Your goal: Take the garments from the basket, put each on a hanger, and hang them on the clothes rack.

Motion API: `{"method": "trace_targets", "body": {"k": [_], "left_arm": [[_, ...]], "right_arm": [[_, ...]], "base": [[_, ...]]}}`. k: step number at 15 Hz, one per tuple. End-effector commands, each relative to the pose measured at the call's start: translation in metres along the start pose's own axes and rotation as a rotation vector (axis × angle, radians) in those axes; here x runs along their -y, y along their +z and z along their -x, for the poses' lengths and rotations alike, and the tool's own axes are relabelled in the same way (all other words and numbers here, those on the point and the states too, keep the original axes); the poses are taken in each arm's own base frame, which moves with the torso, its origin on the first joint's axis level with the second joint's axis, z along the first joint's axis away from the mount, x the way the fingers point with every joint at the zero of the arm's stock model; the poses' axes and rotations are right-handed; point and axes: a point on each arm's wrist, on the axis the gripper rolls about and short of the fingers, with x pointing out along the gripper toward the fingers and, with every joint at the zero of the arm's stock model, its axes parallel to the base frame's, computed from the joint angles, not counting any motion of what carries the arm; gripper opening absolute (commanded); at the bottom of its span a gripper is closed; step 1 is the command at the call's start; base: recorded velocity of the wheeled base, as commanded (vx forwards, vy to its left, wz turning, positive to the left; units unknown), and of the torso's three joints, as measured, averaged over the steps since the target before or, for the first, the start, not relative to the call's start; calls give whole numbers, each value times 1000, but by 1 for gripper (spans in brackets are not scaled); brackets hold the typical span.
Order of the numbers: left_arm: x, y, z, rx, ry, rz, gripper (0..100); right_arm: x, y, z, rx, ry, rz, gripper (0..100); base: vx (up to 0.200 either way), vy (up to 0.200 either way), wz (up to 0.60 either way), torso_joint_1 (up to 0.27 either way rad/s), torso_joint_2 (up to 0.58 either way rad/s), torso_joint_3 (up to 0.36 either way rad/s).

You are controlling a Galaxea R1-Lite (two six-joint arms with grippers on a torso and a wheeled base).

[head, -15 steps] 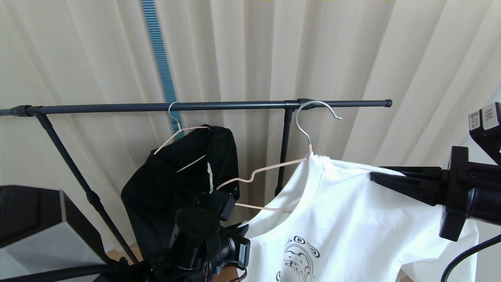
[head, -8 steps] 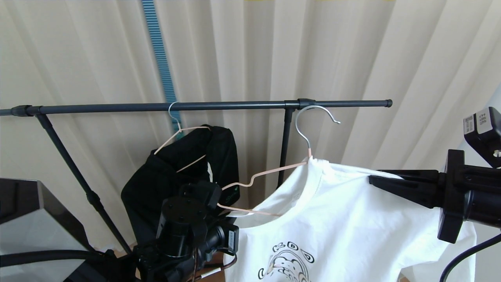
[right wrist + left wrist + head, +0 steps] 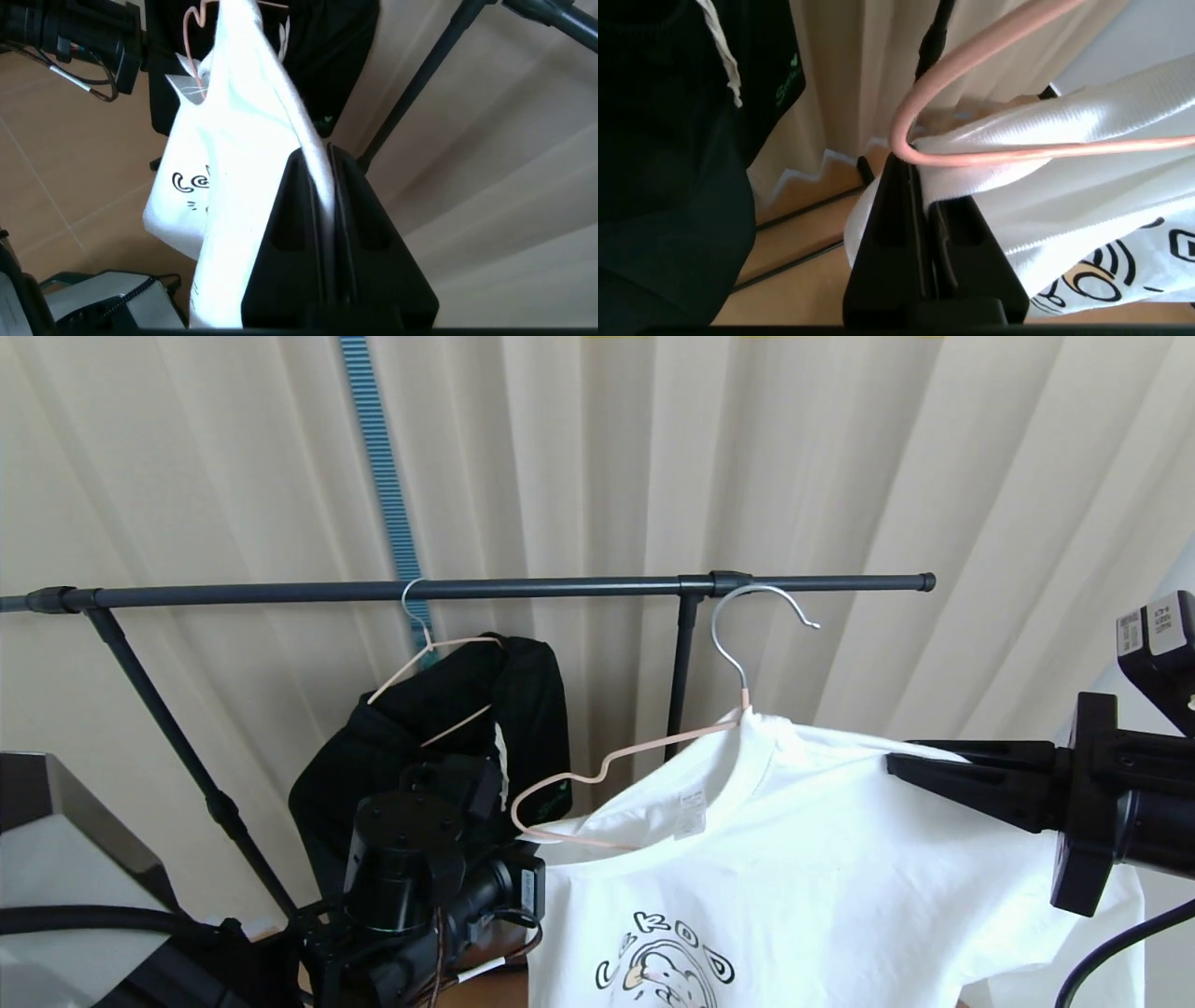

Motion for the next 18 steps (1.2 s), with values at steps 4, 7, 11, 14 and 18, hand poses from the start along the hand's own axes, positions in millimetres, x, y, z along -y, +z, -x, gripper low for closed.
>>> {"method": "trace_targets", "body": {"k": [4,7,11,14,18], "left_arm": [[-13,10,1,34,37,11,0],[-18,17,4,58,44,6,0],[-21,23,4,82,53,-3,0],[-21,33,4,114,56,-20,0],[-16,63,12,188,43,-63,0]], "right_arm": [[3,-1,2,-1,-19,5,0],[6,-5,3,-15,-39,41,0],[5,-9,7,-21,-46,98,0],[3,-13,8,-31,-43,129,0],[3,-17,6,-50,-37,151,0]], "base": [[0,0,0,0,0,0],[0,0,0,0,0,0],[0,0,0,0,0,0],[0,0,0,0,0,0],[0,0,0,0,0,0]]}}
